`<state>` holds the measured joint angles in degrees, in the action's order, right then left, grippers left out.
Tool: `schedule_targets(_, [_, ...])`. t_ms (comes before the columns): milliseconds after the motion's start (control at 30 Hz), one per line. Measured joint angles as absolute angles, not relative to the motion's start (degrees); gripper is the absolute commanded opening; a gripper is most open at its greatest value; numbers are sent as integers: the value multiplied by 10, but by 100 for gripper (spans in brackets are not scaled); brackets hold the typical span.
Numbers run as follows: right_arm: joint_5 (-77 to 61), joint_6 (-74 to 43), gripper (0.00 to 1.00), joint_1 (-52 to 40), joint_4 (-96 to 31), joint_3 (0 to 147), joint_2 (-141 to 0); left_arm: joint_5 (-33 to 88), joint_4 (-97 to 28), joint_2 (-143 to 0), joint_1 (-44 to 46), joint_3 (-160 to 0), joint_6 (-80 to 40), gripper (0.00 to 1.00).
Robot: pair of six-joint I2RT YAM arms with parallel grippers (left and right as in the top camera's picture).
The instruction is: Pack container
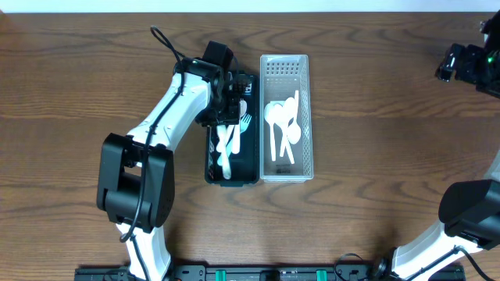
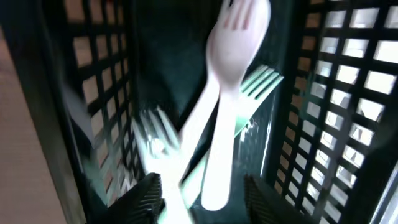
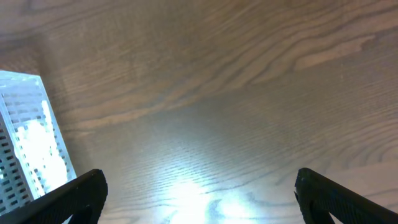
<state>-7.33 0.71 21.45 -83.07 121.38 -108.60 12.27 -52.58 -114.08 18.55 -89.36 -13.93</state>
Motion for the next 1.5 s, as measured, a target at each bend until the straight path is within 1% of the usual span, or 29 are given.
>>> schedule_targets(67, [-74, 9, 99, 212, -829, 1214, -1086, 123, -525, -1129, 185, -894, -124, 62])
schedule_targets(100, [-75, 12, 99, 209, -826, 1214, -1086, 123, -525, -1118, 185, -894, -113, 67])
schedule_targets(167, [-80, 19, 99, 199, -816, 1214, -1085, 118, -524, -1092, 185, -895, -92, 83])
schedule_targets(200, [-82, 22, 99, 191, -806, 1213, -1083, 108, -522, -1074, 186, -896, -82, 95])
schedule_targets(233, [-83, 23, 99, 185, -799, 1213, -1082, 97, -519, -1059, 186, -899, -73, 100])
schedule_targets(267, [-83, 27, 99, 173, -786, 1212, -1077, 79, -511, -1040, 186, -900, -64, 98])
schedule_targets(367, [-86, 32, 99, 127, -734, 1211, -1057, 11, -477, -983, 185, -906, -39, 98])
schedule_targets(500, [-92, 37, 99, 47, -616, 1211, -1033, -63, -379, -931, 159, -914, -16, 98])
schedule_targets(633, [-87, 41, 99, -22, -481, 1213, -1036, -92, -268, -923, 102, -919, 1, 98])
schedule_targets(733, [-74, 43, 99, -41, -419, 1213, -1052, -85, -252, -926, 59, -920, 31, 98])
schedule_targets(833, [-64, 43, 99, -43, -412, 1213, -1072, -50, -257, -929, 28, -919, 64, 98])
schedule_targets(1000, [-55, 43, 99, -37, -440, 1211, -1084, 1, -257, -922, 16, -905, 89, 98])
schedule_targets(1100, [-54, 44, 99, -25, -486, 1210, -1079, 17, -248, -892, 17, -862, 91, 98])
schedule_targets(1200, [-47, 44, 99, -3, -496, 1188, -1066, 26, -209, -844, 17, -797, 93, 98])
schedule_targets(1367, [-23, 44, 99, 43, -417, 1049, -988, 31, -106, -735, 17, -649, 93, 98])
schedule_targets(1500, [-13, 44, 99, 71, -307, 880, -885, 31, -34, -648, 17, -523, 93, 98])
